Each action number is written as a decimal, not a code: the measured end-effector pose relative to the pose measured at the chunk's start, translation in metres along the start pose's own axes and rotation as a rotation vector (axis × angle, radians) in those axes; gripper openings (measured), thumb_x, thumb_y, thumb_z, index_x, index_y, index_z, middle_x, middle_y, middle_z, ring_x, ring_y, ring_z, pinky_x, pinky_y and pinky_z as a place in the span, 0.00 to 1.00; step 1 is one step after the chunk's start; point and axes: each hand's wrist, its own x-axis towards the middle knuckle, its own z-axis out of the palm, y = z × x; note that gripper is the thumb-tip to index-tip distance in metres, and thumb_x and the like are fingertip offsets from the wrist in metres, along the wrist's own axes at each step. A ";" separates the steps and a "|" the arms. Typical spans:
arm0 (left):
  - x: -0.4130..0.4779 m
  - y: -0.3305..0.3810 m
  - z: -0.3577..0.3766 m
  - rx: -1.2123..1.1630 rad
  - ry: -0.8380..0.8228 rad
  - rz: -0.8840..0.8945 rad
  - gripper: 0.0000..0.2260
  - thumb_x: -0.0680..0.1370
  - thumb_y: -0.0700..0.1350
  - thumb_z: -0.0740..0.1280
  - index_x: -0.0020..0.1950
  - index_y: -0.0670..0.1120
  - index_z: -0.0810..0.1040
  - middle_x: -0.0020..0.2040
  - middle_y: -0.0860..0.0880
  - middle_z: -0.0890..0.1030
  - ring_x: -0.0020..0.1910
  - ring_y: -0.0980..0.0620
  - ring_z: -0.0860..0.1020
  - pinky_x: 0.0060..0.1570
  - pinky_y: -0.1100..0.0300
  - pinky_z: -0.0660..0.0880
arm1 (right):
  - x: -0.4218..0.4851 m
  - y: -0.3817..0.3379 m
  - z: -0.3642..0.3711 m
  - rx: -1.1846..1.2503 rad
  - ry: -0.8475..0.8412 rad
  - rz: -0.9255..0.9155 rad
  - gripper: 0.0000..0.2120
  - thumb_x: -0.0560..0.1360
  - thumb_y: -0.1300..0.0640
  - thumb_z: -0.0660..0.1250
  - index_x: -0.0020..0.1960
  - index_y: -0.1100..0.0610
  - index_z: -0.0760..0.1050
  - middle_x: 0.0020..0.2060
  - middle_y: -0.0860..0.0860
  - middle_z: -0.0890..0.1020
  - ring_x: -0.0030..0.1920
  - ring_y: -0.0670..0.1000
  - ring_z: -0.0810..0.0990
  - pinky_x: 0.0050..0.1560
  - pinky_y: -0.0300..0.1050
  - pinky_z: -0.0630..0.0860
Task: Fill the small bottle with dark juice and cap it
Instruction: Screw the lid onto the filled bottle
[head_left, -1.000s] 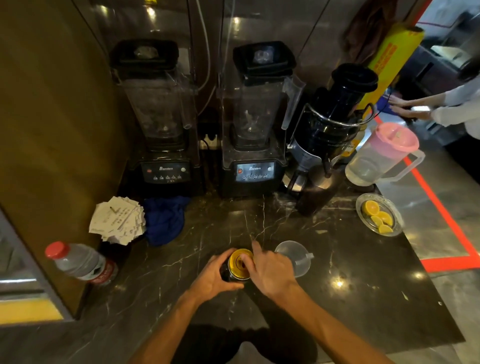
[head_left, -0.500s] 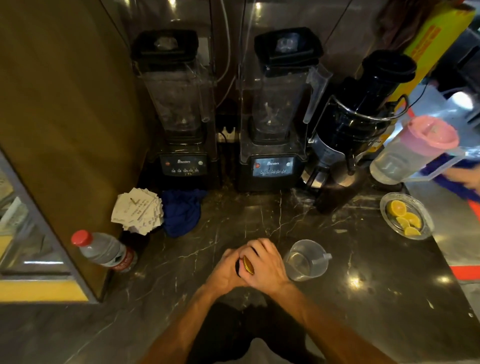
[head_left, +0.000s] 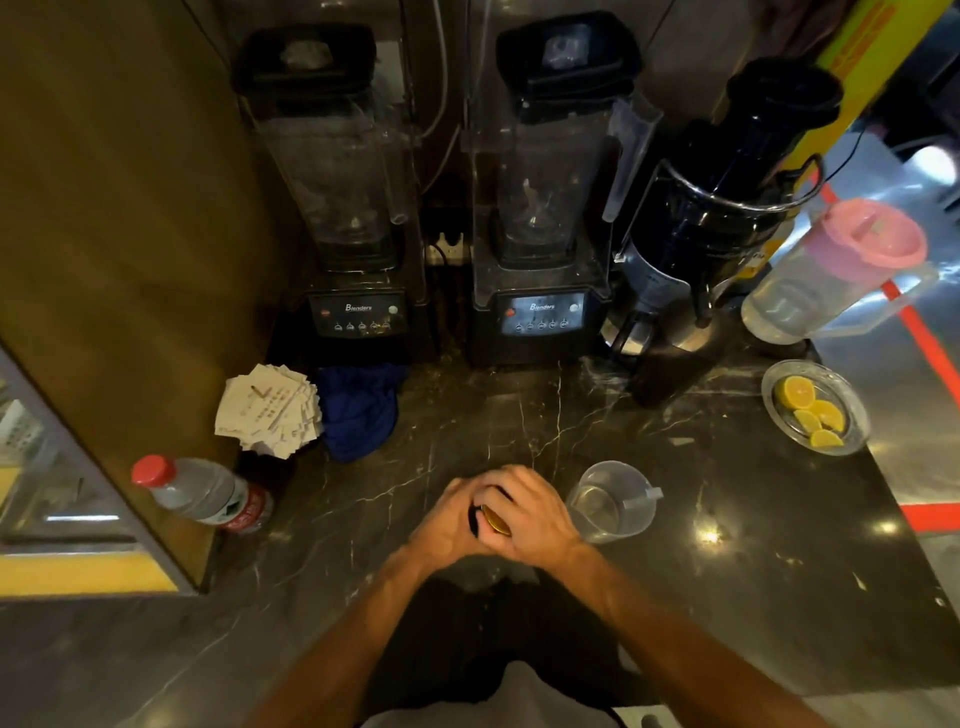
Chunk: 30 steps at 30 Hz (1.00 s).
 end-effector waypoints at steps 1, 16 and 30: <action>-0.001 0.000 0.002 0.063 0.041 -0.005 0.24 0.72 0.30 0.75 0.64 0.45 0.74 0.56 0.61 0.79 0.57 0.74 0.74 0.60 0.71 0.69 | -0.002 -0.003 0.005 -0.014 0.038 0.026 0.09 0.75 0.52 0.68 0.51 0.57 0.79 0.51 0.54 0.81 0.51 0.51 0.77 0.52 0.46 0.74; 0.001 -0.011 0.002 0.015 0.079 -0.041 0.28 0.71 0.37 0.78 0.69 0.38 0.72 0.65 0.42 0.74 0.60 0.54 0.73 0.60 0.69 0.70 | 0.005 -0.014 -0.010 -0.109 -0.164 0.064 0.15 0.79 0.46 0.61 0.58 0.55 0.76 0.55 0.52 0.77 0.56 0.51 0.74 0.58 0.47 0.70; -0.021 0.028 0.030 -0.002 0.368 -0.201 0.37 0.70 0.49 0.80 0.75 0.42 0.67 0.70 0.51 0.72 0.67 0.55 0.70 0.69 0.62 0.60 | 0.009 -0.031 -0.024 -0.238 -0.163 0.319 0.28 0.73 0.38 0.66 0.68 0.52 0.72 0.62 0.56 0.73 0.59 0.56 0.72 0.55 0.52 0.72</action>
